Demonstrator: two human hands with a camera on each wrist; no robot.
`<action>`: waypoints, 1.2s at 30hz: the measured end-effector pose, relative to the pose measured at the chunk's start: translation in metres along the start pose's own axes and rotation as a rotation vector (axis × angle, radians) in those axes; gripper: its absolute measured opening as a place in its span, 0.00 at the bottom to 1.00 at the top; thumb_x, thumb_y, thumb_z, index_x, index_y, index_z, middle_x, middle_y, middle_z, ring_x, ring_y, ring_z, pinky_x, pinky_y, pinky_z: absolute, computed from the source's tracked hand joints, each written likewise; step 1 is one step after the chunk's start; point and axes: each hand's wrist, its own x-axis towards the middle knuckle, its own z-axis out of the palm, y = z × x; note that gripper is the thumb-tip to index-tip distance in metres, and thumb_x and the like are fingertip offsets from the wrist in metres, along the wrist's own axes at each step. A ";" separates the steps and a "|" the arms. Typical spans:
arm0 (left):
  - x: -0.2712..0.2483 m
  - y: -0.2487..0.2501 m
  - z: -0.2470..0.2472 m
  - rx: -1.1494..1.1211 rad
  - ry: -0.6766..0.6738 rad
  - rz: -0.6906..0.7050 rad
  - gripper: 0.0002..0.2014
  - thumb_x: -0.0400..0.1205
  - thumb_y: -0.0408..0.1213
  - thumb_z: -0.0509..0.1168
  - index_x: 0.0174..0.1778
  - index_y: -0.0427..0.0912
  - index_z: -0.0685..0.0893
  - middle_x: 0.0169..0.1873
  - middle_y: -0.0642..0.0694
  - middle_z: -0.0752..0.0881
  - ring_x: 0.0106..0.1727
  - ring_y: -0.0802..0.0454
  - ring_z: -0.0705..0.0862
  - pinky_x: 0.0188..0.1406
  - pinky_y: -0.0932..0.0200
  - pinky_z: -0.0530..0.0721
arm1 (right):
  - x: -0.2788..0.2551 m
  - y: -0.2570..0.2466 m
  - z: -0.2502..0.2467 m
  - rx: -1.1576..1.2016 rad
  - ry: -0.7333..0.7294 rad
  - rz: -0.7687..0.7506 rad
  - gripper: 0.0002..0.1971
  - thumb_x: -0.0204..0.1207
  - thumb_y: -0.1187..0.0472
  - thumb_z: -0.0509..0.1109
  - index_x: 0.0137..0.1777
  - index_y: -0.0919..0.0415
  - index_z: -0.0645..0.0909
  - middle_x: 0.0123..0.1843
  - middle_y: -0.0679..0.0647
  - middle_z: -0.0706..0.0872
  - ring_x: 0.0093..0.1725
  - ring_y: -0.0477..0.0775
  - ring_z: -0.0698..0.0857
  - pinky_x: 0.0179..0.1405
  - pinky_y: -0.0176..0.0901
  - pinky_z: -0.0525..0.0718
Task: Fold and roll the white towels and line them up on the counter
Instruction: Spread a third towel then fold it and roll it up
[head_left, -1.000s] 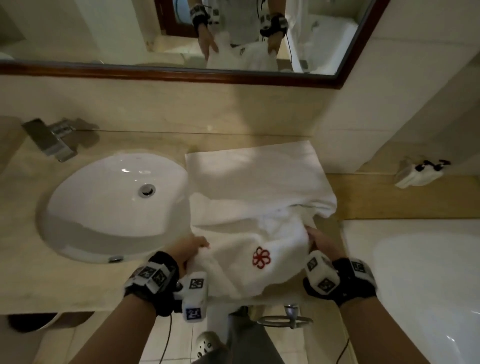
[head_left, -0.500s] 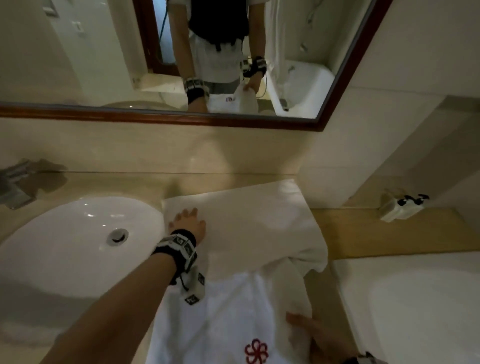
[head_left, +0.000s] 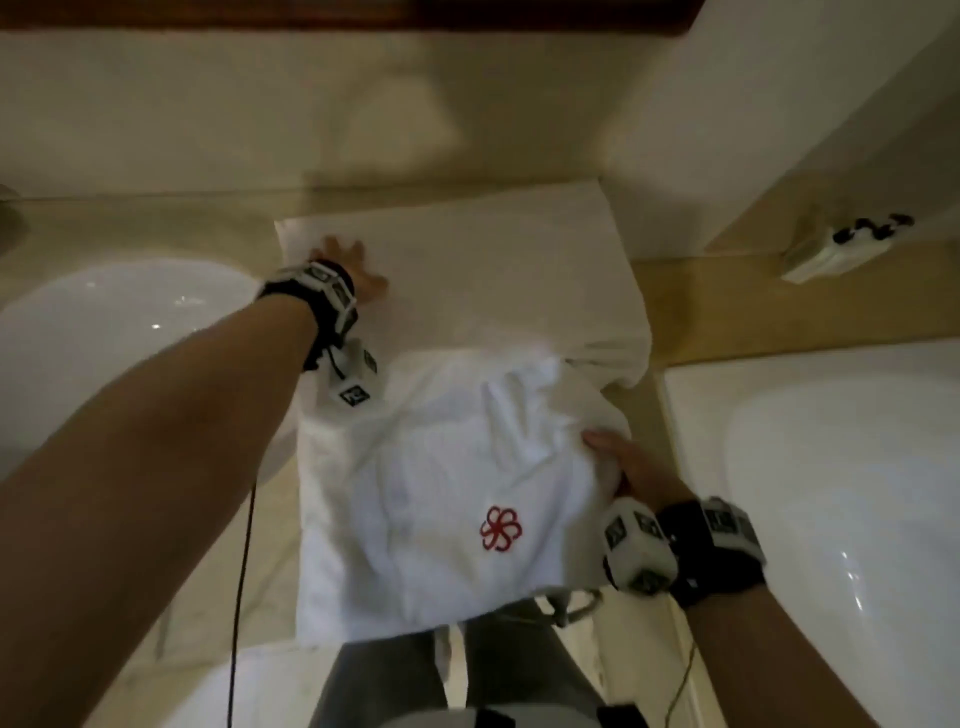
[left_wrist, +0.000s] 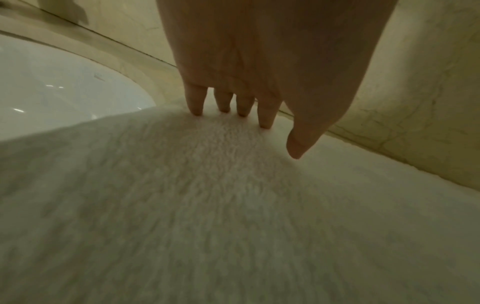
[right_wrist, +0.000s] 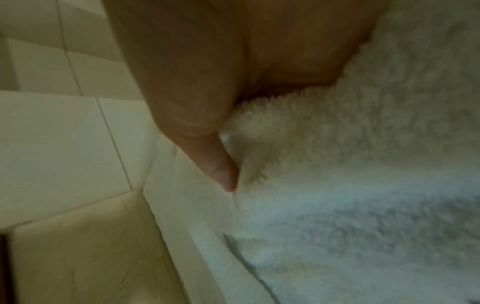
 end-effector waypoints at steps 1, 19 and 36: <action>-0.002 -0.001 0.002 0.006 0.002 0.012 0.39 0.82 0.63 0.51 0.84 0.51 0.40 0.83 0.45 0.37 0.84 0.39 0.43 0.83 0.40 0.50 | -0.001 -0.005 0.004 -0.005 0.012 -0.004 0.11 0.82 0.60 0.59 0.57 0.62 0.80 0.36 0.55 0.92 0.33 0.51 0.90 0.27 0.38 0.86; 0.036 -0.011 -0.015 -0.064 0.160 0.114 0.41 0.81 0.64 0.52 0.83 0.52 0.40 0.83 0.47 0.37 0.84 0.39 0.40 0.82 0.39 0.46 | -0.057 0.029 -0.029 -0.327 0.171 0.289 0.14 0.78 0.57 0.68 0.60 0.62 0.81 0.55 0.65 0.88 0.56 0.66 0.85 0.59 0.62 0.81; -0.101 -0.083 0.090 -0.620 0.301 -0.099 0.32 0.79 0.52 0.62 0.62 0.22 0.77 0.60 0.27 0.82 0.58 0.31 0.82 0.58 0.43 0.83 | -0.026 -0.015 0.026 -0.668 0.509 0.002 0.26 0.77 0.45 0.67 0.64 0.67 0.78 0.64 0.63 0.81 0.60 0.66 0.80 0.63 0.54 0.77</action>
